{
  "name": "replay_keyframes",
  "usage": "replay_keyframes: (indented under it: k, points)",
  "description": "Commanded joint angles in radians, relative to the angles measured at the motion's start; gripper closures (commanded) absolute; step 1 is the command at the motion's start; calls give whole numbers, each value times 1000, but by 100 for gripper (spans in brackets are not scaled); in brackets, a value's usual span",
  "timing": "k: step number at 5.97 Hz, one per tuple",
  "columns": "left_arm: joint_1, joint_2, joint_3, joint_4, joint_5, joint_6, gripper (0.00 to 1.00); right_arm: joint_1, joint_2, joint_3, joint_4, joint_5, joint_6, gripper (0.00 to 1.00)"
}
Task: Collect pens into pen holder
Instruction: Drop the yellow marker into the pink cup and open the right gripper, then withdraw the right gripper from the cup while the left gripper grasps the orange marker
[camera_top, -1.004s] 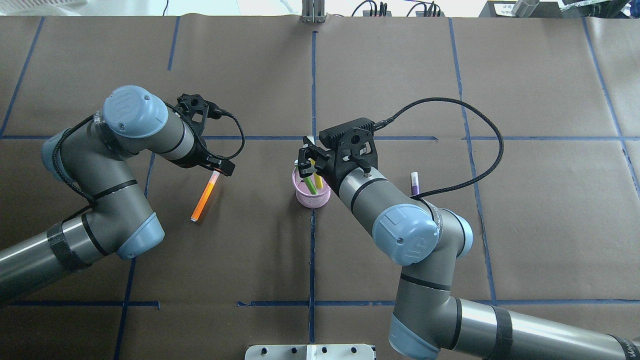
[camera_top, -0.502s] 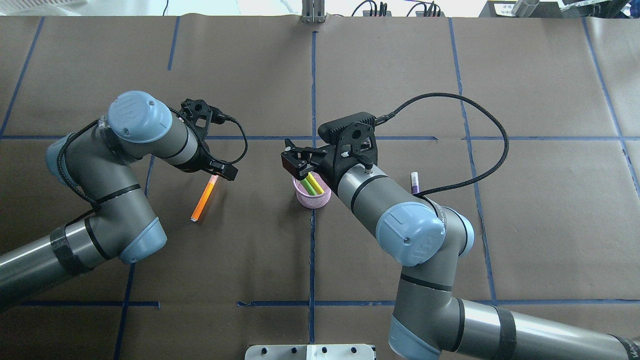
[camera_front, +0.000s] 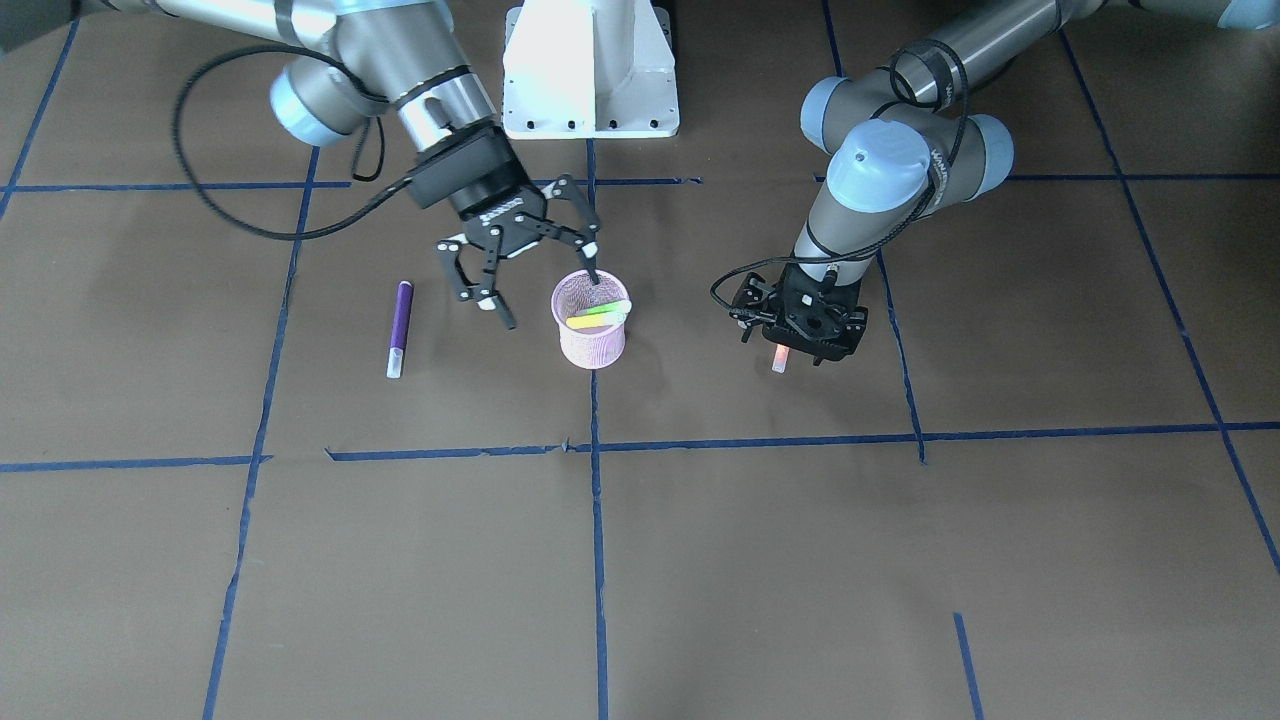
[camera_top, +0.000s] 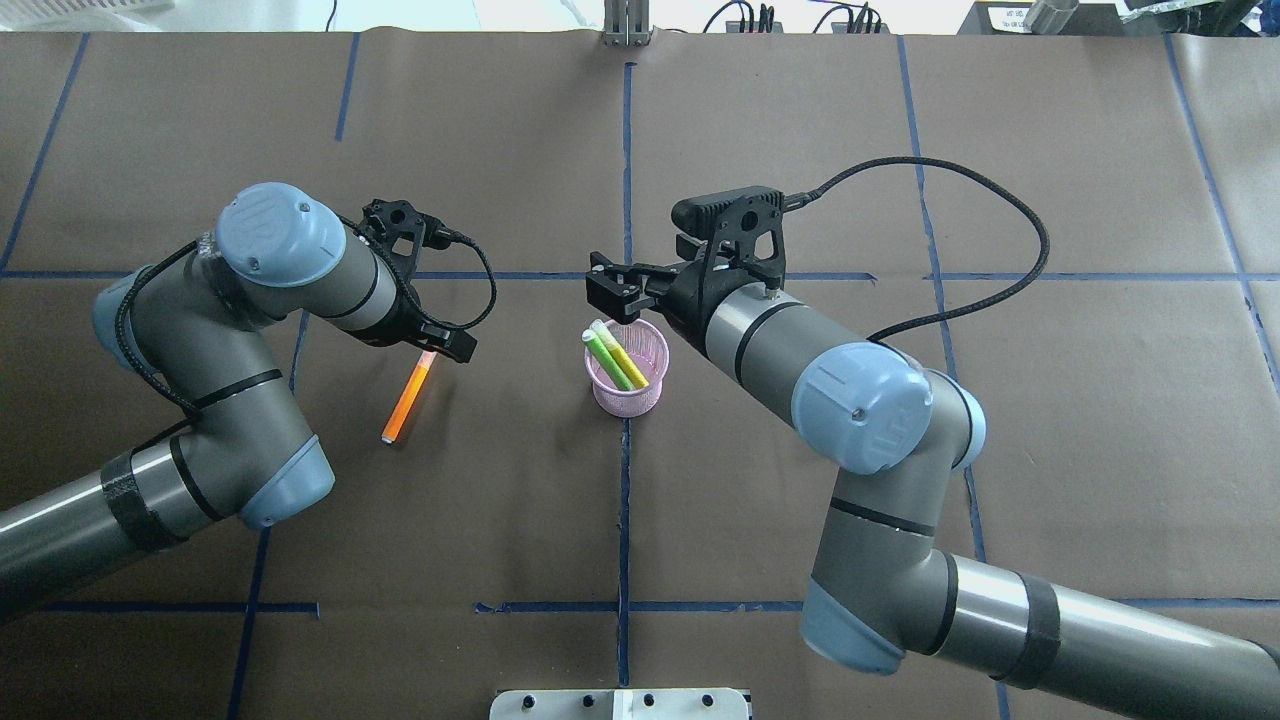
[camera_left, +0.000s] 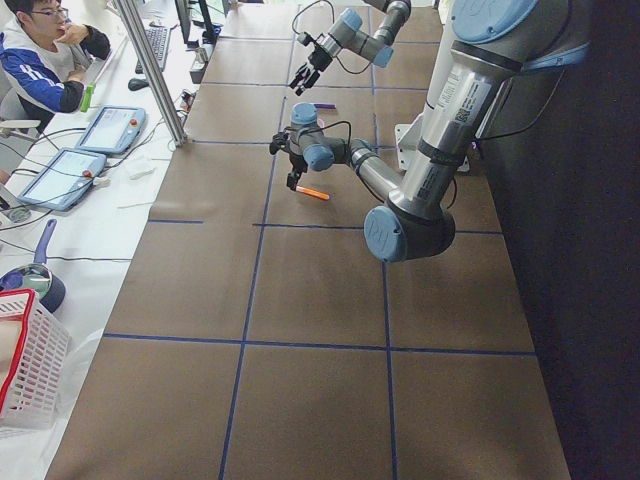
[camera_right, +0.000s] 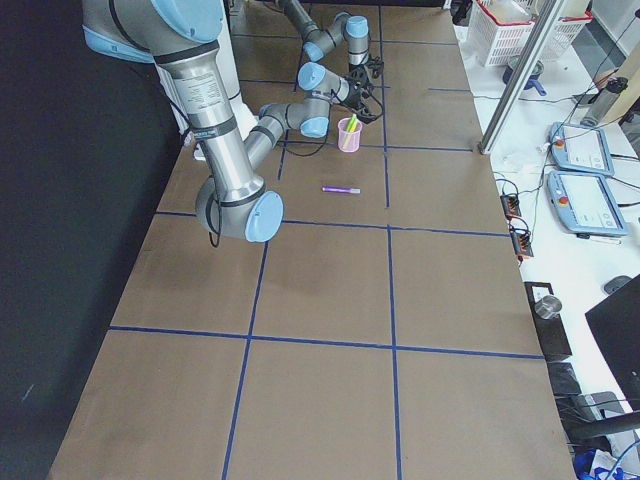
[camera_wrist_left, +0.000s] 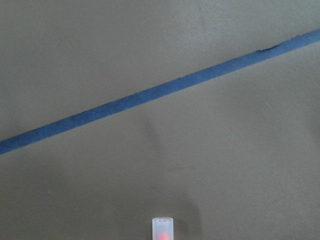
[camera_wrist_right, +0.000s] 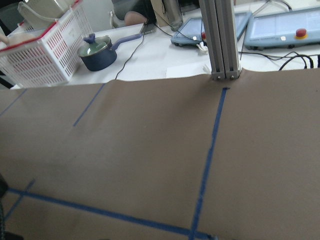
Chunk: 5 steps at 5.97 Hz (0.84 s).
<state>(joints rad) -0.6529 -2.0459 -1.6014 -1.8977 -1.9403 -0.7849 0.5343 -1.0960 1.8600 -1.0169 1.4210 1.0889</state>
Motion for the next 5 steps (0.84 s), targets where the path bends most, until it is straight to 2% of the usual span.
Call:
replay_keyframes:
  k: [1, 2, 4, 5]
  points:
    - [2, 1, 9, 2, 0, -2, 0, 172, -6, 164, -514, 314, 20, 0]
    - [9, 1, 23, 9, 0, -2, 0, 229, -8, 163, -549, 393, 20, 0]
    - [16, -2, 26, 35, 0, -2, 2, 242, -13, 160, -587, 427, 20, 0]
    - [16, -3, 28, 35, 0, -2, 13, 243, -13, 162, -588, 427, 20, 0]
